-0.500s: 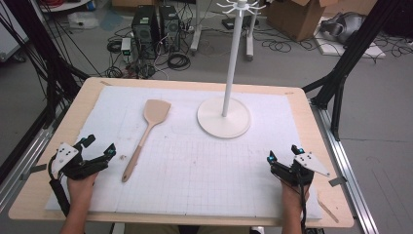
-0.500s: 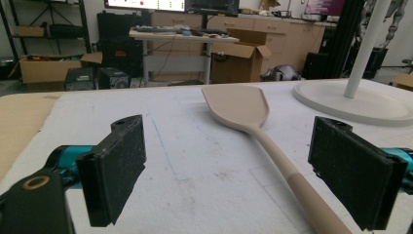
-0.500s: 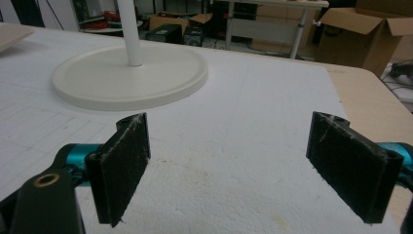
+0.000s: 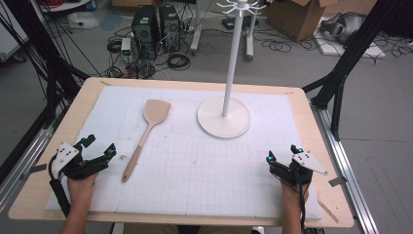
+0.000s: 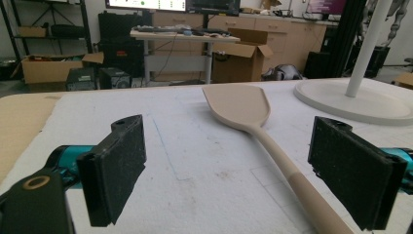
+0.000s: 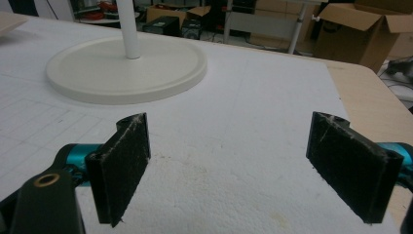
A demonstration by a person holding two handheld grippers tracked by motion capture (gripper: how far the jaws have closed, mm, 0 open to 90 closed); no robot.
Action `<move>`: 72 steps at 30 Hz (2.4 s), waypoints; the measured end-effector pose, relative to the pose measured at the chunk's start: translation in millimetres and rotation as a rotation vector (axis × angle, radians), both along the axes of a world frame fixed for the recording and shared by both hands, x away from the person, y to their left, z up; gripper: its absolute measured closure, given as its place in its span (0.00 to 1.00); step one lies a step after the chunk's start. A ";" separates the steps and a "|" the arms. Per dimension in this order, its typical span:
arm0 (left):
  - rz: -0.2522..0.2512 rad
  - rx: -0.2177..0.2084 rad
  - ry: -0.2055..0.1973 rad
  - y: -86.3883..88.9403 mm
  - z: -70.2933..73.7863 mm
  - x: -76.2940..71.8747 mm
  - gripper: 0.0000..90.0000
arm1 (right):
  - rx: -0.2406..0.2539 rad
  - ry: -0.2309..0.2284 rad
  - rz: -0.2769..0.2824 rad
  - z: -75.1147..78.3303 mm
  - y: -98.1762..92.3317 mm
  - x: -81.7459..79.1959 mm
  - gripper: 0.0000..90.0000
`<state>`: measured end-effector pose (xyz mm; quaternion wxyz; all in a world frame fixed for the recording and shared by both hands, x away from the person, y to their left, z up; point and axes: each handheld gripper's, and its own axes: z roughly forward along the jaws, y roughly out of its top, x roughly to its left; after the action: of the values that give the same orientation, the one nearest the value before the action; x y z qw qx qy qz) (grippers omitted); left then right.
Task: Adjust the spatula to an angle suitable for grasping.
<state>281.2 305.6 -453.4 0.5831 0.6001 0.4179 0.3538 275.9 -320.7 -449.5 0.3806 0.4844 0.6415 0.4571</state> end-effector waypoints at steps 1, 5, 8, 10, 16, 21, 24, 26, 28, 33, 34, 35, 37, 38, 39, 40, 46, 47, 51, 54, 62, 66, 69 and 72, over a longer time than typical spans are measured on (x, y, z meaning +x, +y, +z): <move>0.001 0.002 0.005 0.2 0.2 0.5 0.16 | 0.001 0.000 -0.001 0.0 -0.6 0.0 0.17; 0.001 -0.003 0.011 0.1 0.3 1.3 0.16 | 0.008 0.003 -0.003 0.0 -0.8 -0.2 0.17; 0.002 -0.005 0.022 0.7 0.9 2.5 0.16 | 0.007 0.001 -0.005 0.1 -0.1 -0.3 0.17; 0.009 -0.001 0.030 0.2 1.7 2.5 0.16 | -0.001 -0.002 -0.006 0.0 0.2 -0.3 0.17; -0.048 0.021 0.041 -11.4 10.6 1.6 0.17 | -0.006 -0.002 -0.007 0.1 0.3 -0.1 0.17; -0.131 0.039 0.062 -26.9 26.9 7.1 0.17 | -0.011 -0.003 -0.007 0.1 0.2 -0.1 0.17; -0.165 0.060 0.092 -36.6 36.1 13.6 0.17 | -0.013 -0.005 -0.008 0.0 0.6 0.1 0.17; -0.195 0.092 0.125 -44.9 42.5 20.9 0.17 | -0.012 -0.002 -0.010 0.0 1.2 0.1 0.17; -0.201 0.104 0.137 -47.4 43.6 23.3 0.17 | -0.013 0.000 -0.010 0.0 1.0 -0.1 0.17; -0.224 0.149 0.208 -59.1 44.3 33.0 0.19 | -0.013 0.000 -0.012 0.1 0.8 -0.1 0.17; -0.220 0.159 0.227 -60.9 43.4 34.4 0.21 | -0.012 0.002 -0.012 0.1 1.0 -0.2 0.17; -0.216 0.169 0.246 -62.3 42.4 35.9 0.21 | -0.012 0.002 -0.012 0.1 1.0 -0.2 0.17; -0.210 0.192 0.279 -65.0 40.2 38.3 0.26 | -0.011 0.002 -0.012 0.1 1.0 -0.2 0.17; -0.203 0.205 0.293 -66.3 38.6 39.8 0.27 | -0.012 0.003 -0.012 0.1 1.0 -0.2 0.17; -0.198 0.212 0.306 -67.1 37.5 41.0 0.27 | -0.012 0.003 -0.012 0.1 1.0 -0.2 0.17; -0.195 0.215 0.320 -67.6 36.5 42.3 0.28 | -0.011 0.002 -0.014 0.1 1.4 -0.1 0.17; -0.186 0.259 0.405 -74.8 27.4 50.4 0.34 | -0.010 0.002 -0.013 0.0 1.5 0.1 0.17; -0.185 0.269 0.414 -75.3 26.4 51.7 0.34 | -0.015 0.000 -0.012 -0.1 1.3 0.2 0.17; -0.171 0.283 0.440 -78.7 23.0 56.4 0.37 | -0.015 0.000 -0.012 -0.1 1.5 0.3 0.17; -0.152 0.296 0.466 -82.6 22.8 65.4 0.37 | -0.014 0.000 -0.011 0.0 1.6 0.3 0.17; -0.136 0.321 0.518 -88.8 22.5 82.7 0.42 | -0.019 -0.003 -0.012 0.0 1.2 0.6 0.17; -0.132 0.337 0.554 -92.8 22.8 90.8 0.45 | -0.018 -0.001 -0.010 -0.1 1.3 0.5 0.17; -0.121 0.350 0.547 -96.2 21.9 95.7 0.47 | -0.020 -0.003 -0.011 -0.1 1.2 0.5 0.17; -0.116 0.344 0.601 -96.8 13.9 101.1 0.50 | -0.012 0.001 -0.012 0.0 1.3 0.3 0.17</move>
<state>382.3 208.9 -439.5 0.3436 0.7897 0.4704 0.1926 276.2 -319.4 -449.6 0.3860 0.4863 0.6414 0.4507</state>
